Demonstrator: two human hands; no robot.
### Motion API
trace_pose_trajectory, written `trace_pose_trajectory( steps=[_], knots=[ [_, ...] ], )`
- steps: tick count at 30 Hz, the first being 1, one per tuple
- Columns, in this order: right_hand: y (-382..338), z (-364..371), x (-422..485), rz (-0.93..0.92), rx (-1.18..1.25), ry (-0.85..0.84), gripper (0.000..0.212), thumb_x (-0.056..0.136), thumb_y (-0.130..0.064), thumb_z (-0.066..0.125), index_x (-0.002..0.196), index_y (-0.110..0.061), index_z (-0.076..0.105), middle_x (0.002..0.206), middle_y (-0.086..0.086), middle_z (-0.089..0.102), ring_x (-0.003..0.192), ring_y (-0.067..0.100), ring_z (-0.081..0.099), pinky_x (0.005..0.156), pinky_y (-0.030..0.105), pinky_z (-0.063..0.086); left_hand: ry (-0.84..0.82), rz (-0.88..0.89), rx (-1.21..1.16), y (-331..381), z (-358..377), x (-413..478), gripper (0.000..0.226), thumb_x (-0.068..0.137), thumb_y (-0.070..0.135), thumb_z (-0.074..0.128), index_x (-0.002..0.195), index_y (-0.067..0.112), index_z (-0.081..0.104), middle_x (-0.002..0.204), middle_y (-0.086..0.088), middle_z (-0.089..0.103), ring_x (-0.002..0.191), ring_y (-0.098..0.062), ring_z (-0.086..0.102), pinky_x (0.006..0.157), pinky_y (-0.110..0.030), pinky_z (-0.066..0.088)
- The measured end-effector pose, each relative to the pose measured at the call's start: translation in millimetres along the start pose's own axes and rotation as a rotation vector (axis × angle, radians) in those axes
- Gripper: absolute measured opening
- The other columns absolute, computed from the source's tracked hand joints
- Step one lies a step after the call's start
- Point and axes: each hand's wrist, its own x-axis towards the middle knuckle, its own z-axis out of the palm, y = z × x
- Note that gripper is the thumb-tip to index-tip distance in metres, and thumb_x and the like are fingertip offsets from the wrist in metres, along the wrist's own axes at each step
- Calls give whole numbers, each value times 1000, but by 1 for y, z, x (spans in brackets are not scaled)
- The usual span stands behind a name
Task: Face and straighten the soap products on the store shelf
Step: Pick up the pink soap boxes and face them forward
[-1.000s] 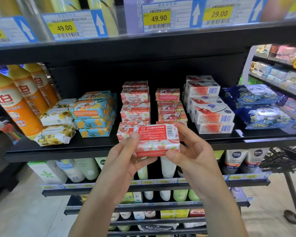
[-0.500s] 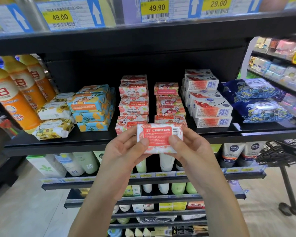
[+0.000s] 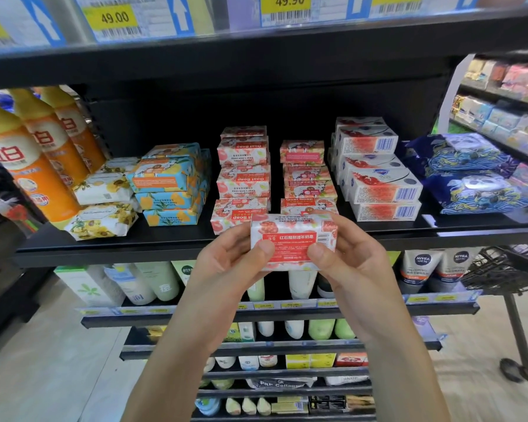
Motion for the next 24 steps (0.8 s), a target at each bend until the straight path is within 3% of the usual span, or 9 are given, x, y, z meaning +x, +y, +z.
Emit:
trace_pose_trajectory(
  steps=[5,13,18,24],
  knots=[
    [-2,0,0,-80,-3,-30,56,79,-16,80,132,-12,62,127,11,71,121,28,66,96,34,56,-26,-1,-18,2,2,-1,45,92,29,63,133,13,62,124,-5,73,119,-19,68,103,-32,53],
    [1,-1,-1,-127,-33,-32,55,70,-8,84,121,-13,63,122,8,72,119,25,67,94,34,56,26,-12,-148,5,9,0,53,91,35,73,134,9,59,121,-12,74,115,-25,70,100,-36,56],
    [1,0,-3,-82,-216,-65,49,74,8,84,112,-15,62,111,0,72,110,17,68,89,30,56,93,-3,-182,6,9,4,60,83,30,69,137,8,56,117,-13,74,108,-23,72,94,-37,59],
    [-1,7,-8,84,-238,-85,33,87,-38,73,116,-23,71,117,0,73,107,17,69,85,29,55,113,10,-190,7,9,7,46,90,21,67,130,2,55,97,-8,78,91,-16,73,91,-35,55]
  ],
)
